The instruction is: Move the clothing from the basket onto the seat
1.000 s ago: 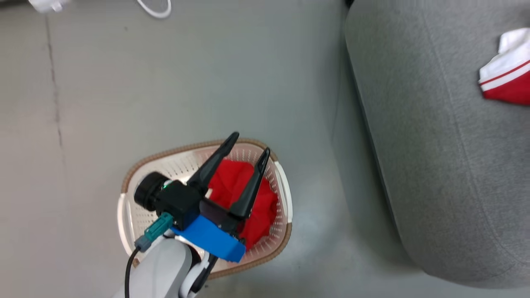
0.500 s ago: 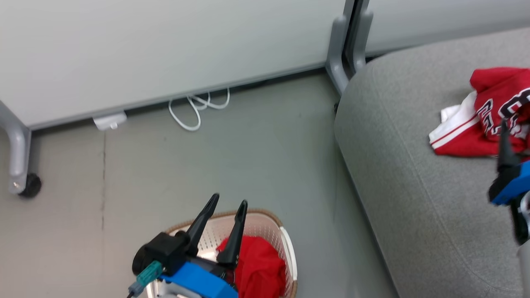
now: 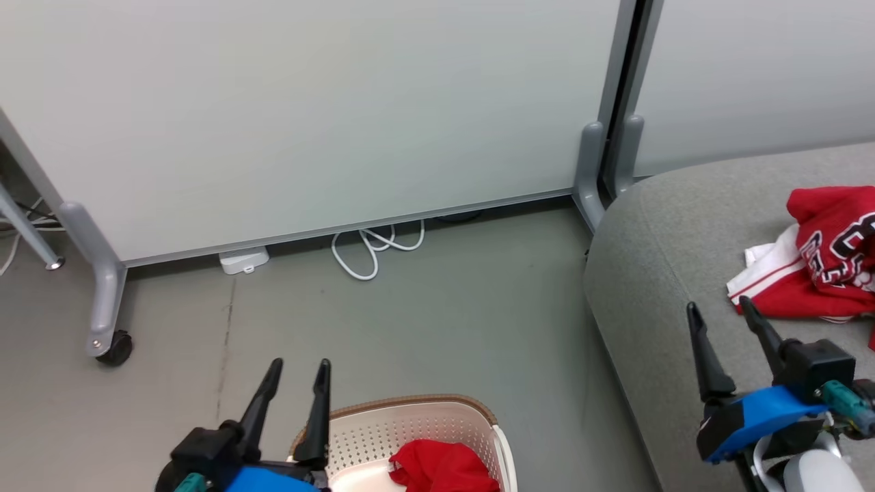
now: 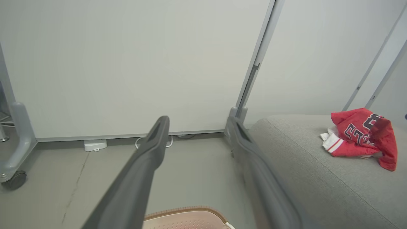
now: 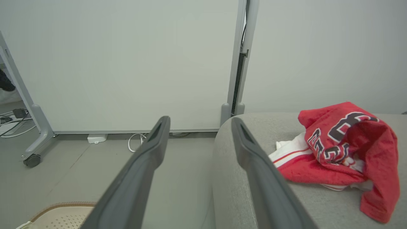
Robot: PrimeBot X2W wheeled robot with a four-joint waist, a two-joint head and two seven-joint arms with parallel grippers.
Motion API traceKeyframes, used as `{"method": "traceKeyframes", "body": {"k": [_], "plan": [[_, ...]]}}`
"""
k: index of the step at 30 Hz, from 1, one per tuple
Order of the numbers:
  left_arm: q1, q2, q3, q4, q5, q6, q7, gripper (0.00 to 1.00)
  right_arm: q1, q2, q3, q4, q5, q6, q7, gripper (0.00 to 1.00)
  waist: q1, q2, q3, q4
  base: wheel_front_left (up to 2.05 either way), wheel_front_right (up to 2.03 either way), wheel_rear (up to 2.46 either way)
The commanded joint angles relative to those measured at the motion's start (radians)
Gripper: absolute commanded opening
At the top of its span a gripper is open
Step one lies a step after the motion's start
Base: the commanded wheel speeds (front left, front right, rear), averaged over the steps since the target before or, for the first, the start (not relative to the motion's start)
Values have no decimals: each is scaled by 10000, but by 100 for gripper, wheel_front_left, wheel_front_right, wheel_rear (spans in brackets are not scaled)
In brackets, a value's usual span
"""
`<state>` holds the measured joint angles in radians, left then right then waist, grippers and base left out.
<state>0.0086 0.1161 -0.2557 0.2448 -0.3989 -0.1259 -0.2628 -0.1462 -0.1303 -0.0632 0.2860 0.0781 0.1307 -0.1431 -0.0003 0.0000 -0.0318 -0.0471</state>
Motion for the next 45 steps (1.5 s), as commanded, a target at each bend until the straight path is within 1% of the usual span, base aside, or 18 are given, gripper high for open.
{"method": "traceKeyframes", "body": {"k": [1, 3, 4, 6, 7, 12, 15, 22, 31, 34, 37, 42, 45], "plan": [[160, -30, 246, -53, 94, -71, -29, 100, 302, 148, 71, -284, -69, 1, 49, 100, 3, 0, -31, 157, 0, 0, 0], [277, -75, 639, -105, 206, -71, -30, 100, 592, 296, 222, -645, -170, 1, 145, 100, 3, 0, -24, 265, 0, 0, 0], [277, -75, 639, -105, 206, -71, -30, 100, 592, 296, 222, -645, -170, 1, 145, 100, 3, 0, -24, 265, 0, 0, 0], [459, -119, 1161, -165, 339, -71, -29, 100, 883, 504, 431, -1015, -259, 1, 234, 100, 3, 0, -16, 395, 0, 0, 0], [459, -119, 1161, -165, 339, -71, -29, 100, 883, 504, 431, -1015, -259, 1, 234, 100, 3, 0, -16, 395, 0, 0, 0], [744, -183, 1925, -268, 490, -71, -29, 100, 1156, 700, 784, -1191, -170, 1, 257, 100, 3, 0, -39, 503, 0, 0, 0], [892, -231, 2218, -350, 561, -71, -29, 100, 1178, 752, 864, -1201, -171, 1, 261, 100, 3, 0, -47, 521, 0, 0, 0], [1092, -275, 2338, -431, 578, -71, -29, 100, 1221, 792, 779, -1270, -261, 1, 264, 100, 3, 0, 6, 472, 0, 0, 0], [977, -302, 2134, -402, 513, -71, -30, 100, 1169, 803, 794, -1453, -265, 1, 337, 100, 3, 0, 400, 377, 0, 0, 0], [755, -296, 2025, -424, 496, -71, -29, 100, 895, 804, 877, -1585, -153, 1, 317, 100, 3, 0, 889, 295, 0, 0, 0], [421, -236, 1938, -486, 533, -71, -29, 100, 491, 802, 1024, -1753, -121, 1, 244, 100, 3, 0, 1635, 166, 0, 0, 0], [-414, -120, 1621, -380, 613, -72, -29, 100, -407, 800, 1365, -2043, -297, 1, 196, 100, 3, 0, 3199, -127, 0, 0, 0], [-942, -20, 1567, -177, 593, -72, -30, 100, -1073, 802, 1629, -2213, -356, 1, 139, 100, 3, 0, 4208, -436, 0, 0, 0]]}}
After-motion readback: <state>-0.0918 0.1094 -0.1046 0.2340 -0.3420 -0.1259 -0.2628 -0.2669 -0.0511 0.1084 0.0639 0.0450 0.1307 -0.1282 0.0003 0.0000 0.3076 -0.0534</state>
